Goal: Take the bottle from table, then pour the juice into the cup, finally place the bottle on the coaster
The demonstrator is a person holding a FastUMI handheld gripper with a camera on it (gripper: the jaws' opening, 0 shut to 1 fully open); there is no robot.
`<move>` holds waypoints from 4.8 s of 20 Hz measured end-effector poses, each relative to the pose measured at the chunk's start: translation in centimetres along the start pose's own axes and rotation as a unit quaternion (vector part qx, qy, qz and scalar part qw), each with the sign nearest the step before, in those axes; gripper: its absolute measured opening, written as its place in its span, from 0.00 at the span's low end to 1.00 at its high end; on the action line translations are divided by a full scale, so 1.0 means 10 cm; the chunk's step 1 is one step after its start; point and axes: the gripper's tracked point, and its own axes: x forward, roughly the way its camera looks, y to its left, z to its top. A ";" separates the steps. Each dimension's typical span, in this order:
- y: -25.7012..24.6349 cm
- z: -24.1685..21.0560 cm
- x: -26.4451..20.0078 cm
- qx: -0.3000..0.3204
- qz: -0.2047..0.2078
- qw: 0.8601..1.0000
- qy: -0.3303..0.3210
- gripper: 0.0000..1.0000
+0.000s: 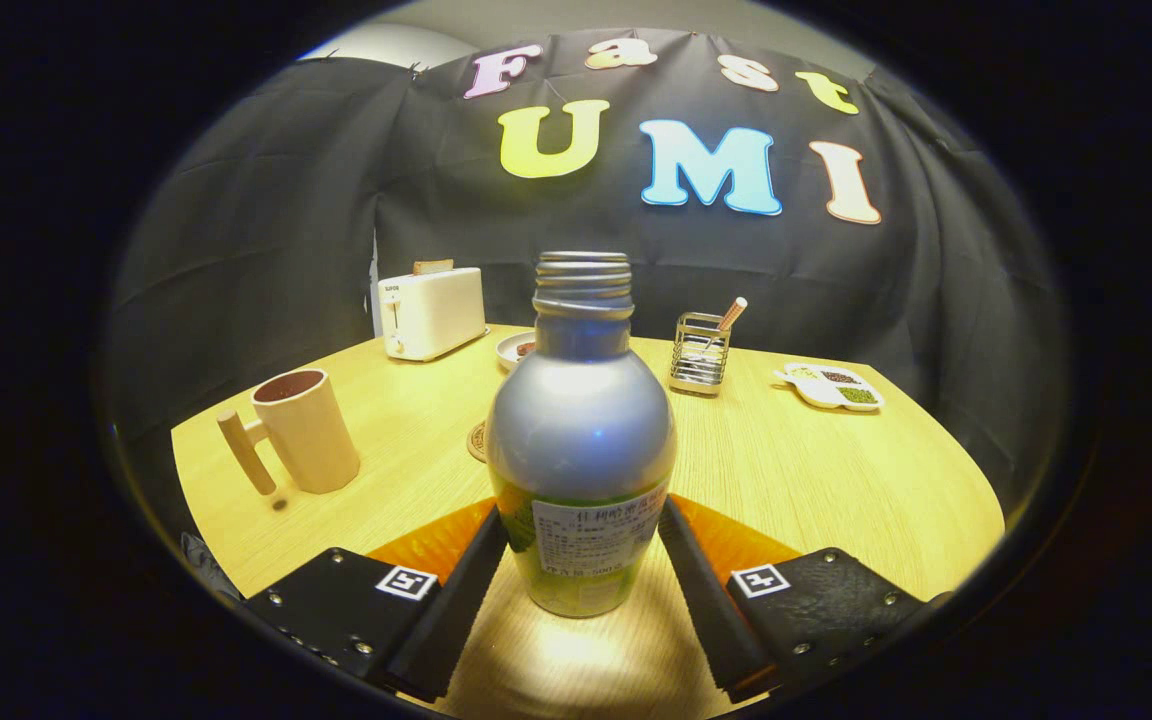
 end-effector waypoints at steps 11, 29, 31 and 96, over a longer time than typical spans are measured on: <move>0.01 0.15 0.01 -0.023 -0.031 0.999 0.015 0.71; 0.58 0.88 0.00 -0.102 -0.001 0.995 0.017 0.71; 0.66 0.88 -0.02 -0.129 0.002 0.991 0.024 0.70; 1.09 0.69 0.22 -0.640 -0.024 0.712 0.288 0.70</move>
